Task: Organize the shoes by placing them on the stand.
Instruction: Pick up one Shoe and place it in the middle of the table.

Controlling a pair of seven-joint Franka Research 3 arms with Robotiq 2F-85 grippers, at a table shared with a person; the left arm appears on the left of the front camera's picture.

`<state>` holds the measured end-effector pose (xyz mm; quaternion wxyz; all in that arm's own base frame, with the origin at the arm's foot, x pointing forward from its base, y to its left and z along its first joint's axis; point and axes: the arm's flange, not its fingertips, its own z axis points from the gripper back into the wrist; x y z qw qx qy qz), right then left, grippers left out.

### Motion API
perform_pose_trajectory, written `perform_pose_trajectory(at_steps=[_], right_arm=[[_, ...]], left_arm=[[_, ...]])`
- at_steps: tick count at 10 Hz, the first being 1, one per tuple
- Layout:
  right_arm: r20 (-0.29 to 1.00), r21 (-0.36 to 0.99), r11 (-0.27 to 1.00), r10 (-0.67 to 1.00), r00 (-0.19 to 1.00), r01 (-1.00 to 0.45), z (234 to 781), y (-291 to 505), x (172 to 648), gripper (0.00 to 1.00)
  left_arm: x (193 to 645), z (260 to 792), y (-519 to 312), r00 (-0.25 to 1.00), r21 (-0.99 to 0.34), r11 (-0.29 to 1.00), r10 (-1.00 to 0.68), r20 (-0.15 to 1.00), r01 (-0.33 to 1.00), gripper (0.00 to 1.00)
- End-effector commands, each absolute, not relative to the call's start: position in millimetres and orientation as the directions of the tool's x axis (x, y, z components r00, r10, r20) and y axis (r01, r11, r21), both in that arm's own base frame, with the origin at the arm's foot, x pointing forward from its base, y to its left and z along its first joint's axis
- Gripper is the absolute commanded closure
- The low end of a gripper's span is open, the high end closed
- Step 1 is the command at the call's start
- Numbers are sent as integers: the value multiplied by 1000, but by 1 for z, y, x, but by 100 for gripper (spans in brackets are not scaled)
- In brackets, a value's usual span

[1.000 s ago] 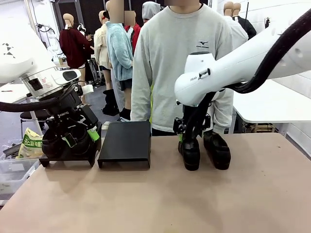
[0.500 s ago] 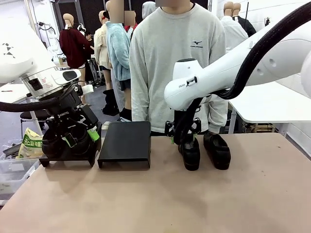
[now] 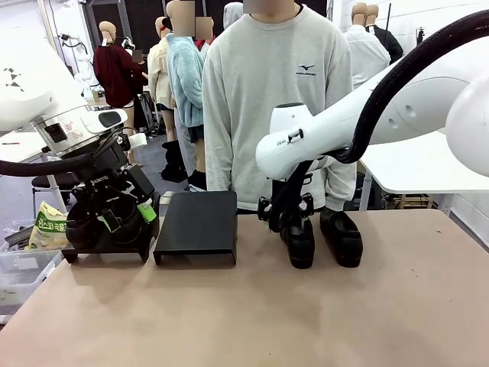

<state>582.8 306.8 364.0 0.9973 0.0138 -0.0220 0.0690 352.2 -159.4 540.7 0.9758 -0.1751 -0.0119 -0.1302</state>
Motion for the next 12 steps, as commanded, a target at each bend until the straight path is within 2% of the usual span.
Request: perform_pose_trajectory(at_steps=[1,3,4,9,10,12], right_arm=[[-6,36,994,105,994,-105,357,312,586,0],[-3,42,993,108,994,-108,354,313,585,0],[20,28,990,141,990,-141,355,313,584,8],[-12,32,991,131,991,-131,350,311,584,96],[-11,30,991,130,991,-130,351,311,584,100],[-18,30,992,126,992,-125,350,310,585,100]], left_arm=[[352,539,-159,964,-351,898,-252,87,266,0],[352,539,-159,964,-351,898,-252,87,266,0],[352,539,-159,964,-351,898,-252,87,266,0],[352,539,-159,964,-351,898,-252,87,266,0],[352,539,-159,964,-351,898,-252,87,266,0],[352,539,-159,964,-351,898,-252,87,266,0]])
